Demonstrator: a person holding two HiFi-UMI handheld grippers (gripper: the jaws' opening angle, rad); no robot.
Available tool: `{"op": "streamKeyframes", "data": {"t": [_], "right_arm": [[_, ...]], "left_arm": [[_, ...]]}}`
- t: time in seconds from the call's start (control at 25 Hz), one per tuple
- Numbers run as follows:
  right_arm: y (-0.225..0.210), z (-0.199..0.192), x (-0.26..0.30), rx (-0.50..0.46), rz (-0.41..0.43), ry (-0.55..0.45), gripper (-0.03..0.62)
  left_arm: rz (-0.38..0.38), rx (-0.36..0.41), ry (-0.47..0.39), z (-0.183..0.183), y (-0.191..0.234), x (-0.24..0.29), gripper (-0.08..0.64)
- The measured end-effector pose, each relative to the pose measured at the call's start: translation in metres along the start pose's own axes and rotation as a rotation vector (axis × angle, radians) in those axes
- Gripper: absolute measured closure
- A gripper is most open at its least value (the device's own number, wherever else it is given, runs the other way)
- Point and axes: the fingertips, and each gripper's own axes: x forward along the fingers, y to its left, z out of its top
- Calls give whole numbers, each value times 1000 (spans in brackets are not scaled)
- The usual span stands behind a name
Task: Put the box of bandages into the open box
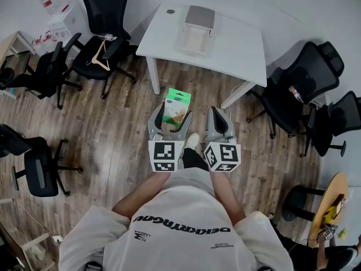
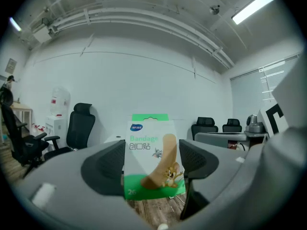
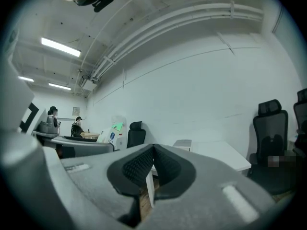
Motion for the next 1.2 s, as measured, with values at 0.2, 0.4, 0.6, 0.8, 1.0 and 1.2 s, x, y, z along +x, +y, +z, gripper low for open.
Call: {"op": "streamKeyframes", "data": {"t": [0.2, 0.4, 0.6, 0.8, 1.0, 1.2], "right_arm": [[-8, -2, 22, 8, 2, -5, 595], [-28, -7, 58, 36, -4, 1, 594], [-44, -5, 96, 47, -4, -1, 594], [-70, -10, 133, 39, -4, 12, 594], [-98, -17, 176, 48, 6, 33, 595], [-128, -17, 222, 65, 10, 43, 595]], "left_arm": [[-5, 12, -3, 2, 7, 24, 198], [-10, 45, 11, 5, 14, 63, 198], [-13, 57, 36, 5, 26, 101, 198], [-17, 53, 59, -1, 30, 149, 198], [-13, 46, 89, -11, 36, 201, 198], [-7, 42, 96, -10, 45, 254, 198]]}}
